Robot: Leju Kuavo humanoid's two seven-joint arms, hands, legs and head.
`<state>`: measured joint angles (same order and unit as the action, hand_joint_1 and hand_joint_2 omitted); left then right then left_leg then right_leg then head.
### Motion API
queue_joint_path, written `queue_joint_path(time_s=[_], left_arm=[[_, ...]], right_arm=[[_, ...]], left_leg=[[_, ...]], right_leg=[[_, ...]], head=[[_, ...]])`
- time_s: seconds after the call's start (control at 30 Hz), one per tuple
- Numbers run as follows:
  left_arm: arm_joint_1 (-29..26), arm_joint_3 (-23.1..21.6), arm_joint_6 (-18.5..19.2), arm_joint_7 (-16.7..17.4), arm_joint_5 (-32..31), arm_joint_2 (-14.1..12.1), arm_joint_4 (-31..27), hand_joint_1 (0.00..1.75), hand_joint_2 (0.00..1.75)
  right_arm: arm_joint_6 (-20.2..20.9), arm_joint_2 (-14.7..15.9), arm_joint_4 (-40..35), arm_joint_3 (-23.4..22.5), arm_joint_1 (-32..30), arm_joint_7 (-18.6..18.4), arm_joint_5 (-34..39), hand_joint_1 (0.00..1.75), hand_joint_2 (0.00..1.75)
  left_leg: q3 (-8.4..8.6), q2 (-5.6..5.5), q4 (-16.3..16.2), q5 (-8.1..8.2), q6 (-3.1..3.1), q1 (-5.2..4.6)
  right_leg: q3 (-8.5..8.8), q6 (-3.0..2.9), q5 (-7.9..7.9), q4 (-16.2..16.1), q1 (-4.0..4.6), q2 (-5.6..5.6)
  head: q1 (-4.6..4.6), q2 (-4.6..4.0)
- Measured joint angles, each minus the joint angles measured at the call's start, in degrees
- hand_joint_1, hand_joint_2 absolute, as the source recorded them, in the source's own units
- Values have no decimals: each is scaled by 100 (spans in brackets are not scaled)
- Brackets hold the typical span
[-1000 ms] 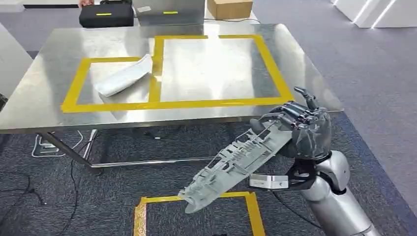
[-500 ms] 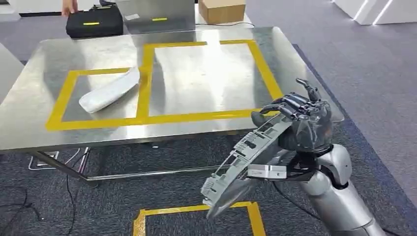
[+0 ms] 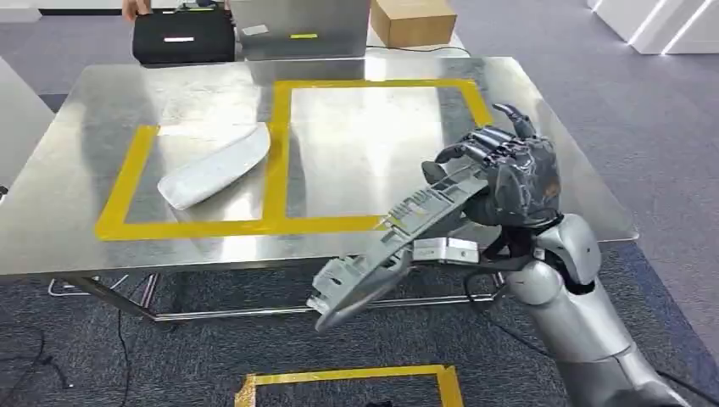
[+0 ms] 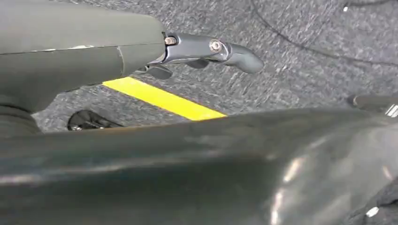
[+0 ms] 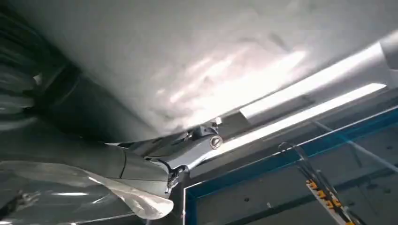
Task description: Take the parts from the cabinet and place them on the table.
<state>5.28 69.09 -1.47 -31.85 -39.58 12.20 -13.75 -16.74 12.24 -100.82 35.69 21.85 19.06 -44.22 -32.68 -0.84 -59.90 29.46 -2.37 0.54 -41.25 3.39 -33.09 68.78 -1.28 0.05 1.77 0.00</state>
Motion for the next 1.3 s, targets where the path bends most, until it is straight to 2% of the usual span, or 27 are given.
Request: queue_joint_path(time_s=[0.07, 0.1, 0.13, 0.17, 0.23, 0.3, 0.33, 0.37, 0.4, 0.43, 0.47, 0.5, 0.53, 0.57, 0.6, 0.63, 0.67, 0.7, 0.77, 0.83, 0.9, 0.93, 0.97, 1.0, 1.07, 1.17, 1.3], left_arm=[[-23, -13, 50, 24, -59, -20, 0, 0, 0], [-15, -24, 86, 33, -83, -39, 0, 0, 0], [1, -52, 114, 53, -116, -55, 2, 0, 0], [19, -83, 112, 105, -140, -57, 2, 0, 0], [93, -116, 37, 217, -111, -66, 0, 0, 0], [192, -140, -17, 245, -103, -68, 2, 0, 0], [224, -149, -19, 249, -105, -68, 2, 0, 0], [234, -155, -26, 260, -107, -68, 2, 0, 0], [240, -160, -28, 271, -105, -68, 2, 0, 0], [239, -168, -33, 280, -105, -68, 2, 0, 0], [239, -177, -30, 280, -105, -68, 2, 0, 0], [240, -186, -28, 278, -105, -74, 2, 0, 0], [241, -199, 11, 256, -116, -81, 2, 0, 0], [239, -225, 53, 230, -142, -85, 2, 0, 0], [238, -249, 77, 212, -164, -92, 2, 0, 0], [255, -267, 81, 217, -186, -96, 2, 0, 0], [289, -308, 66, 221, -232, -74, 2, 0, 0], [341, -363, 42, 263, -258, -55, 2, 0, 0], [432, -478, -24, 397, -376, -22, 2, 0, 0], [461, -579, -39, 455, -418, 29, 4, 0, 0], [436, -667, -24, 459, -453, 79, 20, 0, 0], [415, -711, -22, 477, -479, 85, 24, 0, 0], [387, -762, -22, 518, -518, 92, 26, 0, 0], [359, -804, -30, 533, -538, 92, 28, 0, 0], [304, -883, -41, 553, -588, 107, 28, 0, 0], [221, -970, -43, 562, -619, 101, 35, 0, 0], [147, -1001, -41, 531, -579, 90, 37, 0, 0]], right_arm=[[139, 0, 78, 20, 247, -259, -100, 175, 175], [243, 0, 162, 20, 420, -411, -113, 175, 175], [423, 0, 232, 20, 620, -553, -78, 175, 175], [615, 2, 293, -4, 824, -555, 90, 175, 175], [905, 22, 470, -120, 1285, -408, 616, 175, 175], [1169, 22, 685, -290, 1798, -338, 1048, 175, 175], [1255, 22, 818, -328, 2028, -334, 1152, 175, 175], [1300, 20, 939, -362, 2172, -338, 1207, 175, 175], [1329, 17, 1027, -391, 2250, -338, 1216, 175, 175], [1357, 15, 1097, -407, 2288, -336, 1218, 175, 175], [1359, 7, 1150, -417, 2305, -334, 1218, 175, 175], [1364, 0, 1187, -422, 2333, -334, 1213, 175, 175], [1401, -9, 1247, -420, 2404, -356, 1187, 175, 175], [1522, -39, 1358, -418, 2531, -441, 1159, 175, 175], [1627, -55, 1524, -400, 2711, -514, 1137, 175, 175], [1784, -112, 1769, -345, 2899, -619, 1084, 175, 175], [1884, -164, 1983, -308, 3097, -719, 1040, 175, 175], [1915, -252, 2215, -291, 3326, -774, 992, 175, 175], [1863, -467, 2811, -204, 3784, -944, 731, 175, 175], [1606, -669, 3470, -96, 4148, -1080, 494, 175, 175], [1283, -861, 4218, 26, 4258, -1251, 124, 175, 175], [1199, -929, 4589, 86, 4270, -1357, -75, 175, 175], [1054, -994, 5011, 135, 4266, -1464, -337, 175, 175], [904, -1042, 5329, 162, 4258, -1549, -484, 175, 175], [424, -1097, 5843, 195, 4252, -1682, -781, 175, 175], [-286, -1169, 6468, 420, 4274, -2073, -1537, 175, 175], [-448, -1172, 6940, 752, 4372, -2544, -2460, 175, 175]], left_leg=[[126, -7, 13, 133, 41, 0], [192, -9, -15, 177, 83, -17], [164, -8, 22, 203, 126, -20], [221, -4, 31, 191, 158, -15], [235, 1, -8, 170, 204, -25], [-109, 21, -614, 75, 275, -12], [-380, 29, -1040, 151, 308, 1], [-619, 36, -1389, 374, 342, 11], [-799, 38, -1595, 615, 354, 11], [-895, 39, -1615, 741, 352, 10], [-924, 39, -1485, 730, 329, 10], [-899, 39, -1186, 566, 301, 6], [-851, 39, -771, 210, 270, -4], [-831, 39, -322, -363, 224, -27], [-888, 37, 29, -817, 185, -50], [-859, 49, -42, -657, 183, -64], [-849, 38, -52, -763, 163, -94], [-851, 41, -55, -738, 133, -107], [-771, 48, 57, -748, 98, -48], [-711, 48, 84, -709, 40, -33], [-637, 46, 83, -641, 13, -20], [-598, 40, 82, -606, 14, -10], [-559, 16, 79, -574, 25, 2], [-527, -8, 74, -543, 36, 13], [-466, -51, 34, -470, 86, 19], [-502, -63, -12, -441, 152, -12], [-404, 1, 46, -419, 137, -12]], right_leg=[[152, -62, 876, -813, 9, -3], [131, -75, 789, -878, 49, -6], [226, -124, 741, -894, 64, 0], [223, -165, 802, -915, 70, 16], [324, -232, 771, -970, 30, 16], [461, -287, 723, -1025, 13, 6], [512, -299, 679, -1026, 11, 8], [578, -308, 617, -1028, 11, 7], [663, -311, 549, -1029, 11, 9], [747, -311, 489, -1029, 11, 12], [837, -307, 438, -1029, 11, 16], [930, -303, 376, -1029, 11, 18], [1004, -293, 315, -1029, 11, 18], [1045, -277, 265, -1029, 12, 19], [1070, -230, 213, -984, 24, 53], [1048, -172, 166, -997, 28, 95], [1049, -124, 128, -985, 18, 101], [1059, -100, 116, -1018, 2, 96], [1016, -58, 20, -990, -9, 54], [716, -55, -248, -375, 17, 33], [181, -36, -488, 522, 16, 38], [-11, -22, -429, 725, 16, 37], [-75, -7, -211, 632, 13, 33], [-27, 5, 89, 313, 7, 25], [271, -6, 768, -687, 0, -5], [474, -108, 658, -976, 33, 8], [523, -130, 637, -995, 39, 89]], head=[[9, 0], [-31, 0], [-11, 0], [-7, 0], [-13, 2], [-28, 0], [-28, 0], [-22, 0], [-24, 0], [-28, 0], [-26, 0], [-24, 0], [-26, 0], [-26, 0], [-28, 0], [-13, 0], [-17, 2], [-35, 0], [-33, 2], [7, 0], [13, 0], [15, 0], [20, 0], [15, 0], [28, 0], [2, 2], [15, 0]])
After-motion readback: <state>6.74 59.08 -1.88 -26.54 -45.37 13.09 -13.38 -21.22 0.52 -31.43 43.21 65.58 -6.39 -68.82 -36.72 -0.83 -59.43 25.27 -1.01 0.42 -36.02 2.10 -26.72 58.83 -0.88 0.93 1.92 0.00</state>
